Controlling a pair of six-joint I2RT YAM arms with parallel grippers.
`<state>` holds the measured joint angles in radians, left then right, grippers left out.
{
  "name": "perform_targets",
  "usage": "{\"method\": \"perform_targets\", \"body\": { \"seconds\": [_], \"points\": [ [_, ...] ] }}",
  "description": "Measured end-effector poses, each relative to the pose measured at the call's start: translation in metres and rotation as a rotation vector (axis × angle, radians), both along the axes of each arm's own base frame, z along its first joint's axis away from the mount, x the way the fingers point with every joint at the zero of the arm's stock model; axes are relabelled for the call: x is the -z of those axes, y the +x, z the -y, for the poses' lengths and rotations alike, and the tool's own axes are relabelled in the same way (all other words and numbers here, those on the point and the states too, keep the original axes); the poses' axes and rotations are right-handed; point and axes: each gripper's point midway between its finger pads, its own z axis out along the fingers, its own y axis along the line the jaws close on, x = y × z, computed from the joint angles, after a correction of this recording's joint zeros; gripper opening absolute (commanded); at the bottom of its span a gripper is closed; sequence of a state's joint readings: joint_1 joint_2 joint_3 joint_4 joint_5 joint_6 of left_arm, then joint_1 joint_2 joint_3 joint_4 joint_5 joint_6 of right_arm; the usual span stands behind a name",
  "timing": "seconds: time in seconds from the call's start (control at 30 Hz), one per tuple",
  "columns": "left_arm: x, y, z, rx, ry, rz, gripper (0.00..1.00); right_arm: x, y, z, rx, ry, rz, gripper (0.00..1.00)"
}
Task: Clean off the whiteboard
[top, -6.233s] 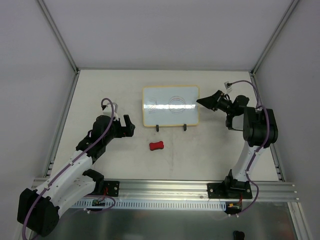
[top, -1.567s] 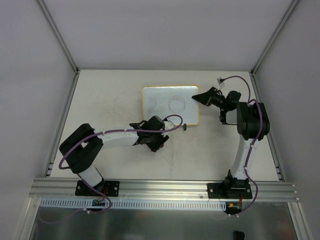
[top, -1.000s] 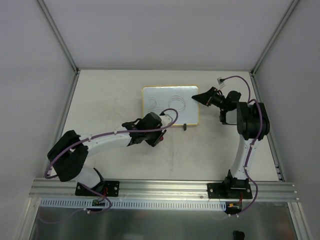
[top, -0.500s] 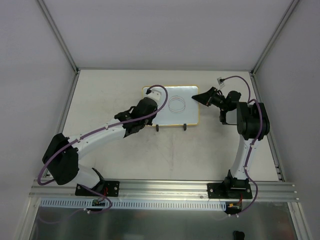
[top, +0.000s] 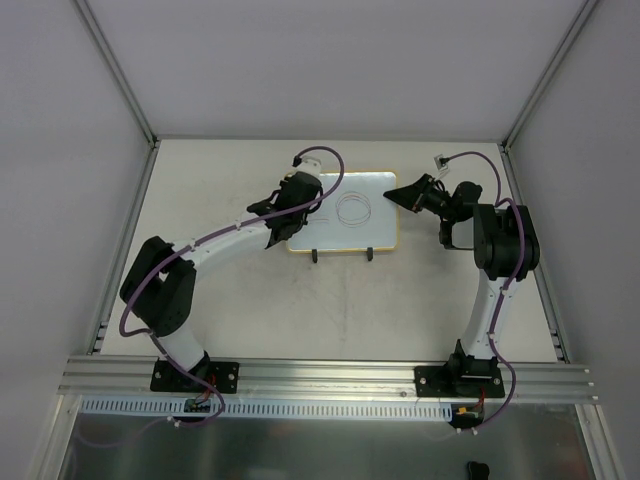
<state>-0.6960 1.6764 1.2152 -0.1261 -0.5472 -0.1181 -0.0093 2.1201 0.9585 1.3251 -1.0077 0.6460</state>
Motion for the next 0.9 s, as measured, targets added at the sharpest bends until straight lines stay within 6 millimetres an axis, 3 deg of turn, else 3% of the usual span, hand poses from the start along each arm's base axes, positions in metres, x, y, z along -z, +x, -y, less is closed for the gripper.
{"method": "perform_targets", "body": {
  "seconds": [0.27,0.9],
  "points": [
    [-0.014,0.029,-0.004,0.0,-0.017,0.056,0.0,0.0,0.0,0.0,0.0,0.0,0.0,0.0],
    [-0.015,0.047,0.007,0.077,-0.065,0.097,0.0,0.0,0.0,0.0,-0.001,0.0,0.0,0.0]
  ]
}}
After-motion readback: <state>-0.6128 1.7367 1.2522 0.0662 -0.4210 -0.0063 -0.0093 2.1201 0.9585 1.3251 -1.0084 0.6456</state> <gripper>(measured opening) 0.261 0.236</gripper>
